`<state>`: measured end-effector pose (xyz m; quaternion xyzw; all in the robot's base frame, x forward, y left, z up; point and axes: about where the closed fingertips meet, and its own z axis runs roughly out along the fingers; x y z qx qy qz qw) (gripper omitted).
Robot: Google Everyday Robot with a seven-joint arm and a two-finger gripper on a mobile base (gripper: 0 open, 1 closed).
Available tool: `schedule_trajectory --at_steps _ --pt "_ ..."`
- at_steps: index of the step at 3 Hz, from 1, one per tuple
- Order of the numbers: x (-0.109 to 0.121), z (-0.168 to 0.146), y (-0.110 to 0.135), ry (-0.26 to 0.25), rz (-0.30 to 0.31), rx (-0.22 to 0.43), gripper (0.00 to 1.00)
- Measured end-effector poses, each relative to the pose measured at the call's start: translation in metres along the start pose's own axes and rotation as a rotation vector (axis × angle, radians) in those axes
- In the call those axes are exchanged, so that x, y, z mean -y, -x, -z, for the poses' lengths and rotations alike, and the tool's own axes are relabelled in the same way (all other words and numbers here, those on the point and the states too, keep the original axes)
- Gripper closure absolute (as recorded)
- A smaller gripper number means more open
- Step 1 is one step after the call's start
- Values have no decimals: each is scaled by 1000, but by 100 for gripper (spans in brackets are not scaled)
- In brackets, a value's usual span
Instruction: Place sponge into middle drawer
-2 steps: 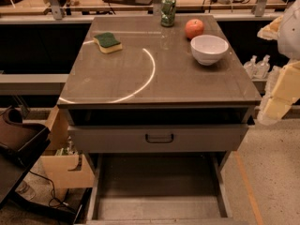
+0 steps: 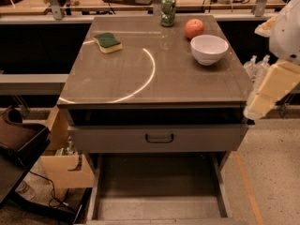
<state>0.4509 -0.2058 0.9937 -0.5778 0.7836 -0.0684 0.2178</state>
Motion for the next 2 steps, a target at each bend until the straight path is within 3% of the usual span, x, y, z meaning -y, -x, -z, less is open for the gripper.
schedule_trajectory --at_steps 1,2 --pt "9 -34 1 -70 -168 37 0" --pt "34 -60 4 -158 -311 103 0"
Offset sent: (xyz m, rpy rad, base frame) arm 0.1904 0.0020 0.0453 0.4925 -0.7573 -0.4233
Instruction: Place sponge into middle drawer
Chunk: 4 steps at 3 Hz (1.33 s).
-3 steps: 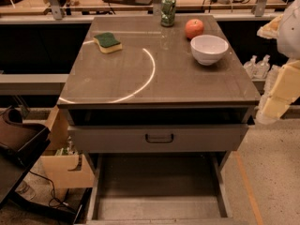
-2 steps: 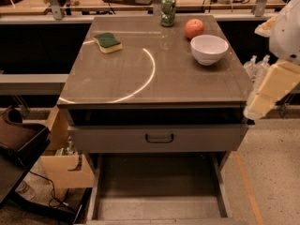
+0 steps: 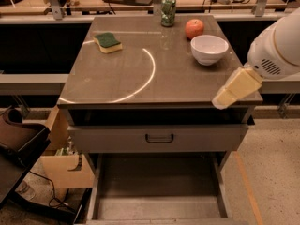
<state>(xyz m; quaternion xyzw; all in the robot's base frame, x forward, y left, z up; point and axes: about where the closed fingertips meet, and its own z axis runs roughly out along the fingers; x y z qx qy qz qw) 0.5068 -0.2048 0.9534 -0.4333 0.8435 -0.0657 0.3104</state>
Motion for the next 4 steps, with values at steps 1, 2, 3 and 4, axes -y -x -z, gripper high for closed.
schedule_trajectory --at_steps 1,2,3,4 --pt "24 -24 14 -78 -102 103 0" --pt "35 -51 31 -113 -169 232 0" --pt "20 -82 54 -97 -231 364 0" --pt "27 -75 81 -141 -232 459 0"
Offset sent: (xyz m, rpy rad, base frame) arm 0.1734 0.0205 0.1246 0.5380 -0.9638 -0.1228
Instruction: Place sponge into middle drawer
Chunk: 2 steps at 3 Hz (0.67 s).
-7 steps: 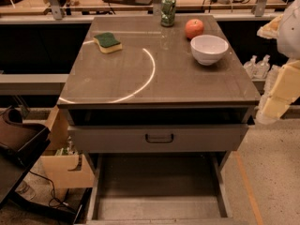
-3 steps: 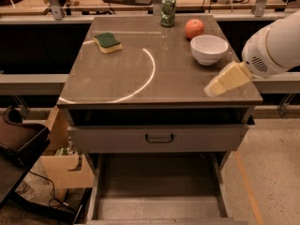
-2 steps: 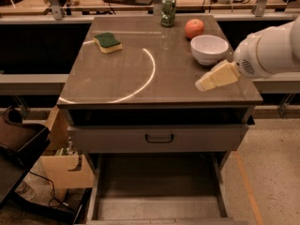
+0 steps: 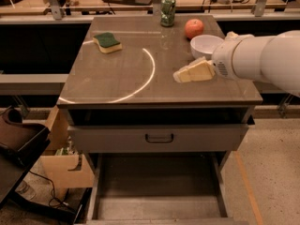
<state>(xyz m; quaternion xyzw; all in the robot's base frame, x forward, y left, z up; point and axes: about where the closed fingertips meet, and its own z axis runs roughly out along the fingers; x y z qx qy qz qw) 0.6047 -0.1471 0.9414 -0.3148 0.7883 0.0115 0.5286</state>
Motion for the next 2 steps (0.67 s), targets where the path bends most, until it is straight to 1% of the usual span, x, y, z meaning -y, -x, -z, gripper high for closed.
schedule_trajectory --at_steps 1,2 --pt "-3 -3 2 -8 1 5 0" --pt "-15 -35 27 25 6 103 0"
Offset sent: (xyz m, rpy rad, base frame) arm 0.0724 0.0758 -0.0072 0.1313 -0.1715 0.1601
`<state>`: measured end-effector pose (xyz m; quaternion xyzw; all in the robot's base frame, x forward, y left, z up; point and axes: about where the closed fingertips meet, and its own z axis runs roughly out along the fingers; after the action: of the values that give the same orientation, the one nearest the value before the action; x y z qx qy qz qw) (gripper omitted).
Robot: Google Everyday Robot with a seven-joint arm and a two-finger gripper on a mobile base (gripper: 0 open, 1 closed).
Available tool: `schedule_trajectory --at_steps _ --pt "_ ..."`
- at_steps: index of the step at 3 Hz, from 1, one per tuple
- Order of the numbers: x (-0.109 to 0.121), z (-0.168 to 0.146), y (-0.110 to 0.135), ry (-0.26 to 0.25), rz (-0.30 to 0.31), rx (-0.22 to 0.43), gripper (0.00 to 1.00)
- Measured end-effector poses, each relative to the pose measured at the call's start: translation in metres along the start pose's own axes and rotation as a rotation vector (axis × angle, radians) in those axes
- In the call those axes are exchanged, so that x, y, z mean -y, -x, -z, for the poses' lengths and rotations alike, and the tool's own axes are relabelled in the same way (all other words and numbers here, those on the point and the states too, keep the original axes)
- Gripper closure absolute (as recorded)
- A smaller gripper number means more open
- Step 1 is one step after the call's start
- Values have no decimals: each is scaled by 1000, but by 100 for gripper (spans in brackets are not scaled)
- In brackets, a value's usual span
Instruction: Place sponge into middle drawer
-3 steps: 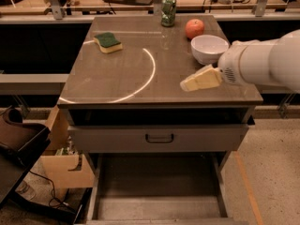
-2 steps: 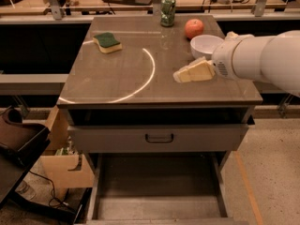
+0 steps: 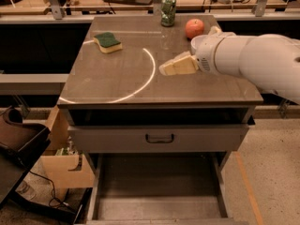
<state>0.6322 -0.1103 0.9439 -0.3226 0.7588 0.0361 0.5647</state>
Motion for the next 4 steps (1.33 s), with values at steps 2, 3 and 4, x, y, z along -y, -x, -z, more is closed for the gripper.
schedule_trajectory --at_steps 2,3,4 --pt "-26 -123 63 165 8 223 0" --pt "-48 -190 97 226 17 240 0" --pt "-51 -198 93 228 12 223 0"
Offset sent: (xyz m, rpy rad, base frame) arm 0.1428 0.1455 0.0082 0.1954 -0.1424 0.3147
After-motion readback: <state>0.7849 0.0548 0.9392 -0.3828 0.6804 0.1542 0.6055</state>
